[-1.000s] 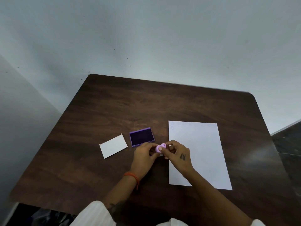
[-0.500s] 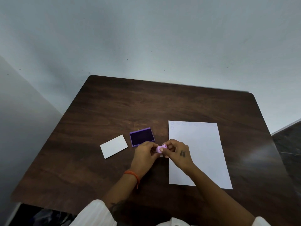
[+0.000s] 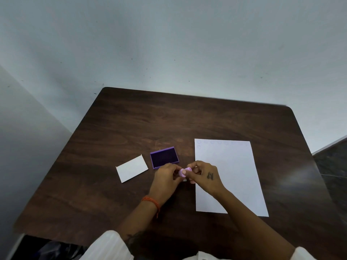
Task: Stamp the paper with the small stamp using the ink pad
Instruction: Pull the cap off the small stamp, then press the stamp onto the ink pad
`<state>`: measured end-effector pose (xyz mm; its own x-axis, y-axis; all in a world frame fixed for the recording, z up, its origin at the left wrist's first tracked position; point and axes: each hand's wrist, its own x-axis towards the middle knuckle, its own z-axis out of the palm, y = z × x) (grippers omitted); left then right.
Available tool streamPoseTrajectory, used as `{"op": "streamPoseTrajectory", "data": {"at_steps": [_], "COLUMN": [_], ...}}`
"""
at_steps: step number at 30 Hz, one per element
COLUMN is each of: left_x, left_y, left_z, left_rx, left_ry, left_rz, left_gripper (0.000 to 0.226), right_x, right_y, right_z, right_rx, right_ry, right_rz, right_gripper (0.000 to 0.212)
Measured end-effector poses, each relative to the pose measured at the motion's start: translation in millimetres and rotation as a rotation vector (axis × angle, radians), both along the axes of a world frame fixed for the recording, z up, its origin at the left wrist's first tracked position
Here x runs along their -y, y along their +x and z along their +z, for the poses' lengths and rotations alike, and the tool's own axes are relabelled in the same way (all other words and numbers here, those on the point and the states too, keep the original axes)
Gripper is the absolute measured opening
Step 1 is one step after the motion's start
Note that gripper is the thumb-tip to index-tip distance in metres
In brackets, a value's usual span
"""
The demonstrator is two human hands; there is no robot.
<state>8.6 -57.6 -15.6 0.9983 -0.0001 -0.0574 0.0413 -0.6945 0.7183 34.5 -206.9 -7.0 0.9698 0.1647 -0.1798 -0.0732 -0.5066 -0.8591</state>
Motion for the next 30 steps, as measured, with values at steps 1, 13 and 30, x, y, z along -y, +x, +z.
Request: {"op": "streamPoseTrajectory", "data": {"at_steps": [1, 13, 30], "left_x": [0.2, 1.6, -36.4], "left_y": [-0.4, 0.9, -6.2], "left_z": [-0.2, -12.1, -23.1], "left_rx": [0.001, -0.021, 0.119], "left_ry": [-0.003, -0.059, 0.182], "left_rz": [-0.007, 0.032, 0.182], "left_gripper": [0.023, 0.024, 0.055], "right_x": [-0.2, 13.9, 16.9], "right_y": [0.0, 2.9, 2.0], "right_z": [0.0, 2.7, -7.6], "right_rx": [0.0, 0.058, -0.024], "right_ry": [-0.005, -0.011, -0.024], "right_rz": [-0.008, -0.09, -0.138], "right_gripper": [0.023, 0.02, 0.021]}}
